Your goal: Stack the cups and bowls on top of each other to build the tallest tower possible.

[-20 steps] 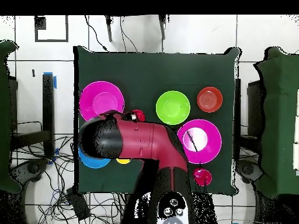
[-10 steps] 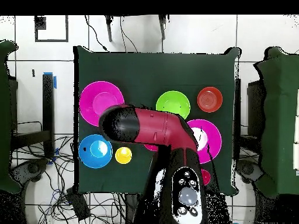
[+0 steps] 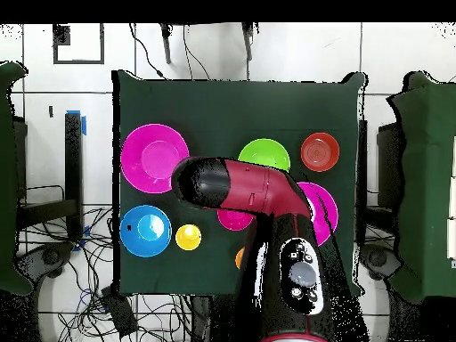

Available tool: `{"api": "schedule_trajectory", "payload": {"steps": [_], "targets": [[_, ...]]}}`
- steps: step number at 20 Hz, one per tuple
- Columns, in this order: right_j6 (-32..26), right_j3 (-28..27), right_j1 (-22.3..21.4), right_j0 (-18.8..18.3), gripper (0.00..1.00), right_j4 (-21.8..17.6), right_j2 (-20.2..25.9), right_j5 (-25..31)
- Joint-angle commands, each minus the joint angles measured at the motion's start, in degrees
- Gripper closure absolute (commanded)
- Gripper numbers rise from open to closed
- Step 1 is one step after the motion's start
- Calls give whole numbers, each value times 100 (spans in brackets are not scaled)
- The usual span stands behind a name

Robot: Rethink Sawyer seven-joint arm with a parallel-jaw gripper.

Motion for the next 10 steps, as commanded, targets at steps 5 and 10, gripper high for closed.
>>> {"api": "schedule_trajectory", "payload": {"steps": [5,10], "targets": [[65,-519,793,-131,0,-397,604,-418],[66,-723,968,-86,0,-416,599,-449]]}}
